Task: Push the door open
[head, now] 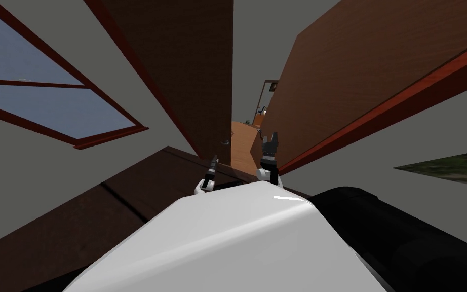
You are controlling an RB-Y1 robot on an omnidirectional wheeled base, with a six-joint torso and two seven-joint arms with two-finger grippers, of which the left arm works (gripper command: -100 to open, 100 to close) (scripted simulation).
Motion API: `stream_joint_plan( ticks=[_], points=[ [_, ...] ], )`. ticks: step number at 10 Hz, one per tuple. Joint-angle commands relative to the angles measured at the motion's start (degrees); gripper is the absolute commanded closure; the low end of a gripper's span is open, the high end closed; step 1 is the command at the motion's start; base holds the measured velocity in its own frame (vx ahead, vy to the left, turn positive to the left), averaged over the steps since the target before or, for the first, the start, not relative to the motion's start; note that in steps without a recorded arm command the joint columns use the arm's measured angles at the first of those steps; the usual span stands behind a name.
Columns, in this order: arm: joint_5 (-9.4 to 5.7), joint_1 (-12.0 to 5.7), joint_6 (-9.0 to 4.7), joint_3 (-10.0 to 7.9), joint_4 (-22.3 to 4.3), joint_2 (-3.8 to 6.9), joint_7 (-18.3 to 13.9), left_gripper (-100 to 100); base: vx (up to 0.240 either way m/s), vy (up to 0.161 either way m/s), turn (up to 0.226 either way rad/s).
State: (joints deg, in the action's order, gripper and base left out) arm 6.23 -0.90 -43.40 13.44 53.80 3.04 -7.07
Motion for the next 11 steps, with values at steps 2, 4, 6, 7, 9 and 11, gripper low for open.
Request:
stream_joint_plan(
  ticks=[2, 4, 6, 7, 9, 11],
  points=[
    [0.51, -1.56, -0.30, 0.87, -3.7, -0.56, -0.2, -100, 0.124, 0.076, -0.081],
    [0.76, -2.42, -0.48, 1.28, -5.7, -0.90, -0.4, -100, 0.094, 0.057, -0.044],
    [1.08, -3.53, -0.71, 1.81, -8.3, -1.42, -0.5, -100, 0.088, 0.062, -0.058],
    [1.19, -3.90, -0.79, 1.99, -9.2, -1.59, -0.5, -100, 0.101, 0.072, -0.047],
    [1.43, -4.72, -0.96, 2.38, -11.1, -2.05, -0.6, -100, 0.080, 0.062, -0.040],
    [1.74, -5.82, -1.19, 2.91, -13.6, -2.73, -0.8, -100, 0.122, 0.079, -0.066]
  ],
)
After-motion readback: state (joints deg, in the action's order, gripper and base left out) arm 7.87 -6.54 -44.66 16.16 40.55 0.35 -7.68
